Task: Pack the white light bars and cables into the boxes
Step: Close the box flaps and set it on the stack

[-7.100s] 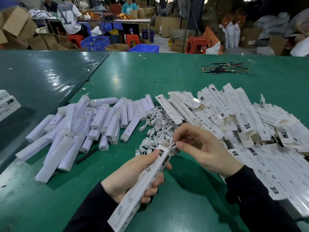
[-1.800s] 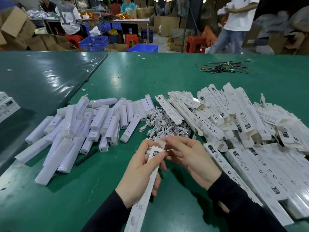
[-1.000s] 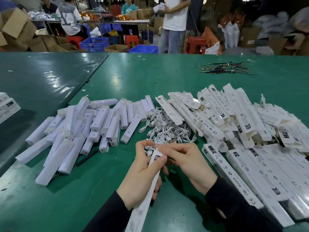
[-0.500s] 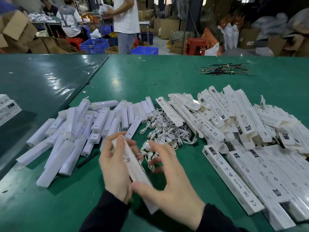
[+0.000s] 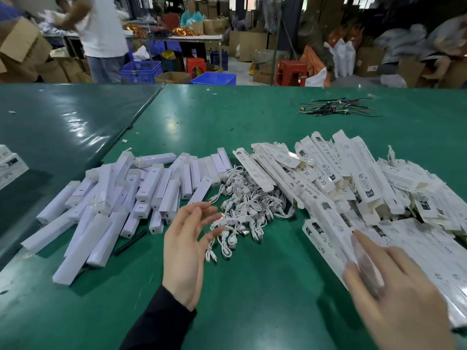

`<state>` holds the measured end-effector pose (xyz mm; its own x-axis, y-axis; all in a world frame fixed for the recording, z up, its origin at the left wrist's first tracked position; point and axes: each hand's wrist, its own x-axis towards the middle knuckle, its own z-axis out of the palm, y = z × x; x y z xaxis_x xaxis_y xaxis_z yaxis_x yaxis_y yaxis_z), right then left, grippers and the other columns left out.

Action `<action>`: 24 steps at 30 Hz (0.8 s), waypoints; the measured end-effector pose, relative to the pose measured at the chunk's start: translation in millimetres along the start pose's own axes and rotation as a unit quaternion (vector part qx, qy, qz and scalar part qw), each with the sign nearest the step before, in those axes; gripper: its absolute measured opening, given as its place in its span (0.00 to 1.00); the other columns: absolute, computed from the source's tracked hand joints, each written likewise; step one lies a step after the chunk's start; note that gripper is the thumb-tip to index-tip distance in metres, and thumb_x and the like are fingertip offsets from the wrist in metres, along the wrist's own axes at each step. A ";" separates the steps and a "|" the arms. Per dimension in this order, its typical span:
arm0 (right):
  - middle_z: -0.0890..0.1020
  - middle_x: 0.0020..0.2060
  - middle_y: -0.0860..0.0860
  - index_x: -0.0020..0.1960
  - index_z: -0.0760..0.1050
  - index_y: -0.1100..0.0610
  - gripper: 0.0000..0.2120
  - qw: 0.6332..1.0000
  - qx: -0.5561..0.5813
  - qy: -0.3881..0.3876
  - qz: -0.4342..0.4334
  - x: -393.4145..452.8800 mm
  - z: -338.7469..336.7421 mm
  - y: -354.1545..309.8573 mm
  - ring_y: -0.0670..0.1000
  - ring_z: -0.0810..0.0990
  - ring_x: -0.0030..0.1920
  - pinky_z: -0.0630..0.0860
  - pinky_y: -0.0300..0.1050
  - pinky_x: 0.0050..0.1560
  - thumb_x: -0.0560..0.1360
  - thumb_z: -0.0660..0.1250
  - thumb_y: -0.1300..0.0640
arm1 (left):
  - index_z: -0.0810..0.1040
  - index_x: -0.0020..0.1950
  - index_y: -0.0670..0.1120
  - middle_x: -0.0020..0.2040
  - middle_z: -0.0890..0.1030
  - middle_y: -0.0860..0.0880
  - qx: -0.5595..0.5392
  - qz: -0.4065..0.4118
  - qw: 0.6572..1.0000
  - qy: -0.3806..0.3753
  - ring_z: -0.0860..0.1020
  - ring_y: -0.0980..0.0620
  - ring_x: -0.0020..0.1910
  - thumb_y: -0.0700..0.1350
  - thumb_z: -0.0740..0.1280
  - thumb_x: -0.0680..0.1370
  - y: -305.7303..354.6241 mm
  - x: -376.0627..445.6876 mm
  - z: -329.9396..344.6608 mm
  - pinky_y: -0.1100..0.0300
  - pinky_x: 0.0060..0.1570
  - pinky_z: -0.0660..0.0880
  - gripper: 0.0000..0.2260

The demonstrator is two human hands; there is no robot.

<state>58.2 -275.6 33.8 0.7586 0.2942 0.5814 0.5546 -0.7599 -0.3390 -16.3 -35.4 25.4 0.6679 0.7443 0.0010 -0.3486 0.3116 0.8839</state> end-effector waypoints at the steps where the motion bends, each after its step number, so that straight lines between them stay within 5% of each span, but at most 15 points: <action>1: 0.79 0.35 0.58 0.53 0.83 0.63 0.23 0.999 -0.034 -0.027 -0.009 -5.0 -0.7 8.3 0.58 0.76 0.31 0.76 0.51 0.33 0.71 0.57 0.51 | 0.77 0.50 0.41 0.48 0.82 0.44 0.012 0.003 1.000 0.005 0.80 0.48 0.50 0.39 0.59 0.81 0.1 0.3 -0.3 0.55 0.47 0.78 0.08; 6: 0.72 0.30 0.54 0.52 0.85 0.58 0.22 0.998 -0.046 -0.029 -0.024 -17.0 -1.2 16.8 0.57 0.71 0.31 0.76 0.53 0.31 0.70 0.56 0.52 | 0.77 0.45 0.42 0.43 0.81 0.45 0.040 0.002 0.999 0.016 0.79 0.50 0.43 0.36 0.57 0.82 0.5 -1.1 -0.9 0.53 0.45 0.77 0.11; 9: 0.76 0.35 0.55 0.54 0.84 0.58 0.16 0.996 -0.065 -0.047 -0.031 -13.1 0.3 13.3 0.58 0.74 0.33 0.74 0.49 0.30 0.67 0.69 0.55 | 0.77 0.42 0.42 0.41 0.81 0.45 0.045 0.003 0.999 0.020 0.79 0.50 0.40 0.35 0.57 0.82 -0.6 -0.8 -0.4 0.54 0.43 0.78 0.12; 12: 0.79 0.37 0.57 0.60 0.80 0.60 0.32 0.985 -0.094 -0.147 -0.016 -2.2 6.1 9.2 0.61 0.75 0.35 0.75 0.52 0.31 0.57 0.82 0.65 | 0.77 0.41 0.42 0.40 0.80 0.45 0.054 -0.002 0.998 0.022 0.78 0.50 0.39 0.35 0.58 0.81 -2.7 -0.9 0.1 0.54 0.43 0.77 0.13; 15: 0.72 0.40 0.49 0.76 0.59 0.45 0.38 0.966 -0.149 -0.213 -0.013 6.0 0.0 -3.0 0.52 0.68 0.41 0.68 0.45 0.37 0.72 0.74 0.53 | 0.77 0.41 0.41 0.38 0.80 0.46 0.062 -0.009 0.998 0.028 0.78 0.51 0.38 0.34 0.58 0.81 -2.7 -1.7 -1.2 0.55 0.42 0.77 0.12; 17: 0.66 0.33 0.49 0.72 0.70 0.48 0.40 0.962 -0.114 -0.247 0.021 0.7 -5.3 -0.3 0.53 0.65 0.33 0.66 0.44 0.29 0.62 0.80 0.56 | 0.77 0.41 0.41 0.38 0.80 0.46 0.062 -0.011 0.997 0.034 0.78 0.51 0.38 0.34 0.58 0.81 -2.1 -0.6 -2.3 0.56 0.41 0.77 0.12; 19: 0.64 0.27 0.53 0.62 0.79 0.61 0.33 0.976 -0.107 -0.187 0.036 -11.3 -11.0 3.3 0.52 0.63 0.26 0.69 0.47 0.24 0.57 0.79 0.63 | 0.77 0.41 0.41 0.38 0.81 0.46 0.061 -0.012 0.997 0.037 0.78 0.51 0.38 0.35 0.58 0.81 -2.4 1.1 -3.2 0.56 0.40 0.77 0.12; 24: 0.75 0.41 0.68 0.61 0.80 0.65 0.38 0.977 -0.112 -0.152 0.098 -13.8 -6.3 9.6 0.63 0.74 0.27 0.75 0.57 0.26 0.50 0.79 0.74 | 0.77 0.42 0.40 0.38 0.80 0.45 0.069 -0.025 0.997 0.028 0.78 0.50 0.37 0.34 0.58 0.81 -5.4 0.2 -1.5 0.56 0.40 0.77 0.11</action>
<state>50.8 -290.6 27.2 0.9284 0.2622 0.2632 0.3248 -0.9168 -0.2323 -15.3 -36.0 19.9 0.6426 0.7632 -0.0681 -0.2188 0.2679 0.9383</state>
